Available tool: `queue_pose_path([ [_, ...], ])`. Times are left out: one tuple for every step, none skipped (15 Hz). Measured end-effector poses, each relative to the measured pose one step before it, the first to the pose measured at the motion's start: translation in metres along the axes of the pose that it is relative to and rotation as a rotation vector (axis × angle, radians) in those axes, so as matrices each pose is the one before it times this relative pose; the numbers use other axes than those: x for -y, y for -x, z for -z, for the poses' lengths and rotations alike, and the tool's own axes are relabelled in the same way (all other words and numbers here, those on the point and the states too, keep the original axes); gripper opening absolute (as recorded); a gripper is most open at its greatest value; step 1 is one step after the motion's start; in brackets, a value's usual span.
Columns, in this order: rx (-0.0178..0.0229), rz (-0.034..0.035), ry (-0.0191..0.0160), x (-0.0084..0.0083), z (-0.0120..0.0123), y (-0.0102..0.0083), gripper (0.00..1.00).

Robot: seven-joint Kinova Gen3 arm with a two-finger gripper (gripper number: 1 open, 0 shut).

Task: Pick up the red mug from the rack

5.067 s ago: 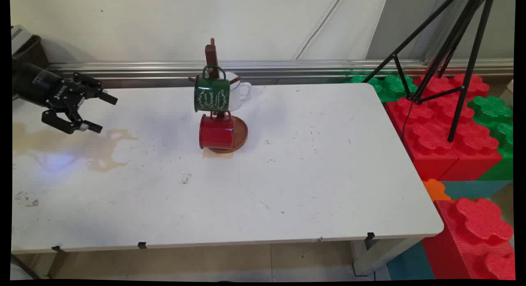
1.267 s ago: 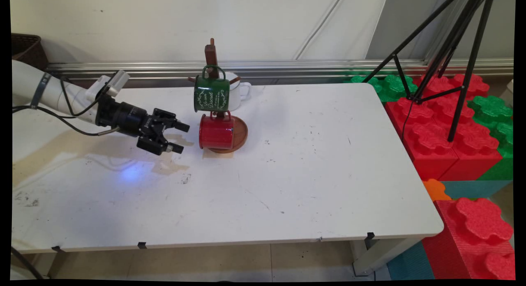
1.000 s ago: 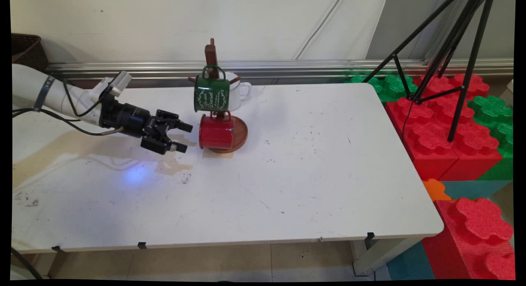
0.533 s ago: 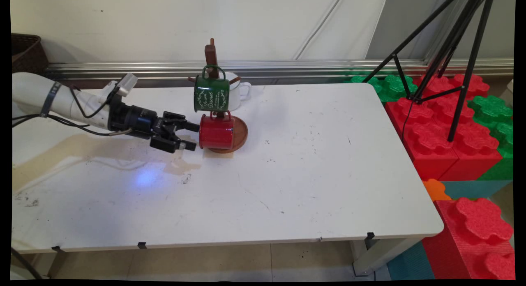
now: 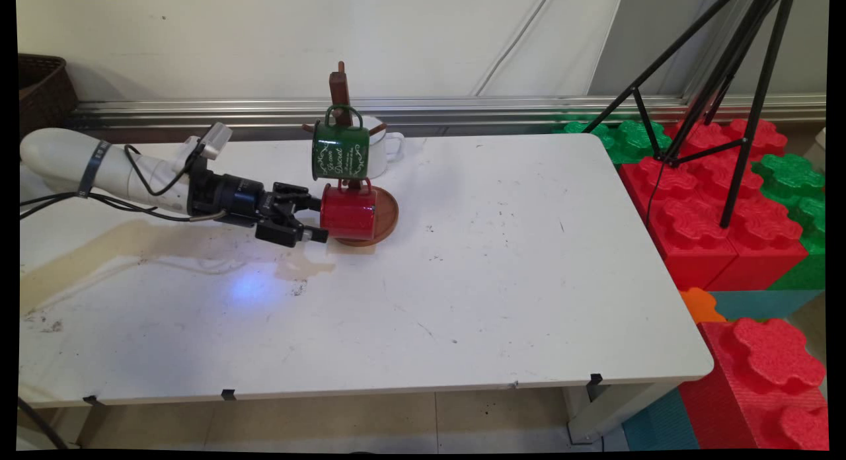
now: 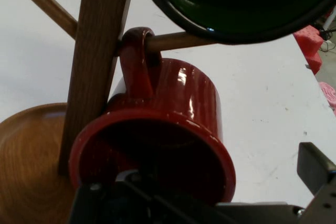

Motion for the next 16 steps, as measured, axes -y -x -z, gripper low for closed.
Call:
queue_pose_path([
  [-0.00259,-0.00032,-0.00042,-0.00023,-0.00196,0.00056,1.00],
  [-0.00224,0.00029,-0.00004,-0.00036,-0.00228,0.00048,1.00],
  [-0.00249,0.00057,-0.00071,-0.00039,-0.00249,0.00064,1.00],
  [-0.00194,0.00053,-0.00182,-0.00032,-0.00227,0.00068,1.00],
  [-0.00110,-0.00011,-0.00178,-0.00016,-0.00201,0.00055,1.00],
  [-0.00153,0.00024,-0.00361,-0.00014,-0.00236,0.00082,1.00],
  [-0.00055,-0.00061,-0.00262,0.00000,-0.00145,0.00043,1.00],
  [-0.00041,-0.00113,-0.00298,-0.00004,-0.00215,0.00053,1.00],
  [-0.00047,-0.00114,-0.00299,-0.00006,-0.00195,0.00044,1.00],
  [-0.00048,-0.00030,-0.00247,-0.00002,-0.00156,0.00038,1.00],
  [-0.00074,-0.00113,-0.00294,-0.00010,-0.00165,0.00026,1.00],
  [-0.00071,-0.00058,-0.00231,-0.00008,-0.00139,0.00026,1.00],
  [-0.00089,-0.00071,-0.00179,-0.00005,-0.00105,0.00011,1.00],
  [-0.00081,-0.00063,-0.00085,-0.00007,-0.00058,0.00002,1.00],
  [-0.00123,-0.00180,-0.00056,-0.00026,-0.00061,0.00006,0.00],
  [-0.00057,-0.00134,0.00043,-0.00023,-0.00040,0.00002,0.00],
])
